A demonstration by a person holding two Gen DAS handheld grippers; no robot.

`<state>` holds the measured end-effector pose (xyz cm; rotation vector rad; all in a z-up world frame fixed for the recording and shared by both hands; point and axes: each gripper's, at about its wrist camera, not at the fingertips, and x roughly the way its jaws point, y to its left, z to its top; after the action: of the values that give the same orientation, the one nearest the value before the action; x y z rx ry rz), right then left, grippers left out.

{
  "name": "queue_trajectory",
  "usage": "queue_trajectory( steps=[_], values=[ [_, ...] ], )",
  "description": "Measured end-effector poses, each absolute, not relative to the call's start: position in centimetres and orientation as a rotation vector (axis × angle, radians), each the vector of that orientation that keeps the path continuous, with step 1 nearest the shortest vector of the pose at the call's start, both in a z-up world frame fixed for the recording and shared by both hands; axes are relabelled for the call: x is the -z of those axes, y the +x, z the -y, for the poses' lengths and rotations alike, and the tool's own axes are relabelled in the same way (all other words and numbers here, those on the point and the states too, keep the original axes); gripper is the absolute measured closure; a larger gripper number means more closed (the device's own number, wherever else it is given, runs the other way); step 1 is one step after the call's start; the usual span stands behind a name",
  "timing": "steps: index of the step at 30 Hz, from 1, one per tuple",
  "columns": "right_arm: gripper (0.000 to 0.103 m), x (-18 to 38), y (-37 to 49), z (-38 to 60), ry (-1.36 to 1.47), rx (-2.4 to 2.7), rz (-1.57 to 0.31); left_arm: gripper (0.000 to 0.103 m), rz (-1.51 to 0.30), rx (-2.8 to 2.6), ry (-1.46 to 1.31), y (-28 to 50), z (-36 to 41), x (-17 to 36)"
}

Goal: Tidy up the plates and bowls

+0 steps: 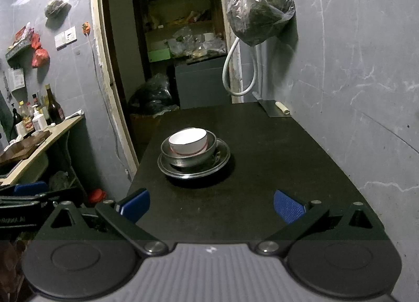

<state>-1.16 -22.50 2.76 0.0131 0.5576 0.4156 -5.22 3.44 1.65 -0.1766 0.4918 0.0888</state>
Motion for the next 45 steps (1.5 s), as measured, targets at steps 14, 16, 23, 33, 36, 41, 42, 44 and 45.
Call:
queue_trajectory(
  steps=[14, 16, 23, 33, 36, 41, 42, 44, 45],
  values=[
    [0.000, -2.73, -0.95, 22.20, 0.007, -0.407, -0.567, 0.001, -0.514, -0.110, -0.148, -4.53, -3.04, -1.47],
    [0.000, -2.77, -0.89, 22.17, 0.004, -0.409, -0.567, 0.001, -0.513, -0.111, -0.150, -4.49, -3.03, -1.45],
    [0.000, -2.70, -0.69, 22.22, 0.001, -0.409, -0.570, 0.001, -0.516, -0.116, -0.153, -4.43, -3.14, -1.40],
    [0.000, -2.67, -0.55, 22.27, 0.000, -0.409, -0.572, 0.001, -0.517, -0.117, -0.156, -4.43, -3.25, -1.39],
    [0.000, -2.55, -0.46, 22.23, -0.003, -0.411, -0.573, 0.001, -0.519, -0.120, -0.156, -4.41, -3.27, -1.34],
    [0.000, -2.48, -0.39, 22.17, -0.006, -0.413, -0.574, 0.001, -0.521, -0.122, -0.157, -4.39, -3.35, -1.21],
    [0.000, -2.48, -0.39, 22.18, -0.007, -0.413, -0.575, 0.001, -0.521, -0.121, -0.157, -4.39, -3.35, -1.21],
    [0.000, -2.47, -0.39, 22.16, -0.008, -0.413, -0.575, 0.001, -0.522, -0.122, -0.157, -4.38, -3.34, -1.21],
    [0.000, -2.43, -0.36, 22.11, -0.009, -0.414, -0.576, 0.001, -0.522, -0.121, -0.157, -4.38, -3.34, -1.21]
  ],
)
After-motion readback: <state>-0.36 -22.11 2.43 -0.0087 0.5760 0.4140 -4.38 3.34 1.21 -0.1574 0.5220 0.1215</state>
